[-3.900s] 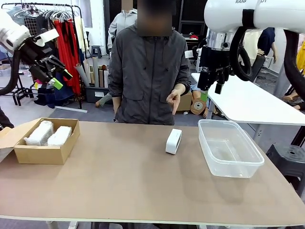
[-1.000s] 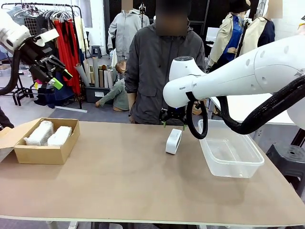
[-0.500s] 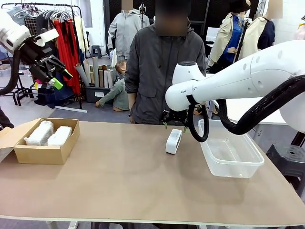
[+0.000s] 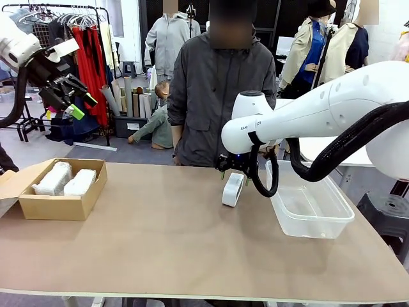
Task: Separate and place wrapped and unwrapped clocks.
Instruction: Pick up the Digital clock indicated by the person, then if the picked Digital clock is wrapped, place it in the Package Box ; if not, place it in the Organizing box.
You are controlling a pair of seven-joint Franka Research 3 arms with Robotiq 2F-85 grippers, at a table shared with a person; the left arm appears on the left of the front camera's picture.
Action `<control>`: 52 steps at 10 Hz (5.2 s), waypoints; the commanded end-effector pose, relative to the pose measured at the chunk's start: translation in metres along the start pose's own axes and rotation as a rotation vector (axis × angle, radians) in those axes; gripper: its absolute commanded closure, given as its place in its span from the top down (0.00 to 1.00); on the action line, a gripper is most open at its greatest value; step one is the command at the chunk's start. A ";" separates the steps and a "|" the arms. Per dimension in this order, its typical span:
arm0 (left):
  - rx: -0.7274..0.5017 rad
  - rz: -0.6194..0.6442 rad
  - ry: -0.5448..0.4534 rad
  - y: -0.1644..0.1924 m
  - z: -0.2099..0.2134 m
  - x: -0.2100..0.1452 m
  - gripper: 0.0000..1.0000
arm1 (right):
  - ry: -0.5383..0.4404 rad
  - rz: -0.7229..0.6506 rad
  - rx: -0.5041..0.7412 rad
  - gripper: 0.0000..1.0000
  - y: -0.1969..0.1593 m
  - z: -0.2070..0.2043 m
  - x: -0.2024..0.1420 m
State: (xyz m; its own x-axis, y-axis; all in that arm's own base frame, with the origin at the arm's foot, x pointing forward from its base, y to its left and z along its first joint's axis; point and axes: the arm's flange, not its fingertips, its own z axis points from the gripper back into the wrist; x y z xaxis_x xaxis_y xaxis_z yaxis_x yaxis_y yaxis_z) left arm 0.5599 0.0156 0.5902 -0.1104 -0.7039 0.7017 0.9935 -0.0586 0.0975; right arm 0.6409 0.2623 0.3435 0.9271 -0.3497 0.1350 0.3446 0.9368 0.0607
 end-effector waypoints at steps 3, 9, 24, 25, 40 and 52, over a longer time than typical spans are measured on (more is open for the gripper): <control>-0.003 -0.001 0.008 -0.001 0.000 0.000 1.00 | 0.041 -0.024 0.021 1.00 -0.001 -0.013 0.005; -0.003 -0.001 0.008 -0.001 0.000 0.000 1.00 | 0.039 0.024 0.016 0.19 -0.003 -0.014 0.006; -0.003 -0.001 0.008 -0.001 0.000 0.000 1.00 | -0.064 0.339 -0.155 0.00 0.014 0.179 -0.084; -0.003 -0.001 0.008 -0.001 0.000 0.000 1.00 | -0.081 0.350 -0.158 0.00 0.015 0.193 -0.087; -0.003 -0.001 0.008 -0.001 0.000 0.000 1.00 | -0.147 0.363 -0.133 0.00 0.024 0.230 -0.102; -0.003 -0.001 0.008 -0.001 0.000 0.000 1.00 | -0.164 0.638 0.010 0.00 -0.087 0.332 -0.124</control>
State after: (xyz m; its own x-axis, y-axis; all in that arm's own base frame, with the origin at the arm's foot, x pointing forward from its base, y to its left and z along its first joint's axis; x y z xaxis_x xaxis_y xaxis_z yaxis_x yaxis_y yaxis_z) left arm 0.5601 0.0157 0.5901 -0.1101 -0.7039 0.7017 0.9935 -0.0585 0.0973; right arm 0.4579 0.2396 0.6556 0.9184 0.2501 0.3067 -0.2321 0.9681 -0.0946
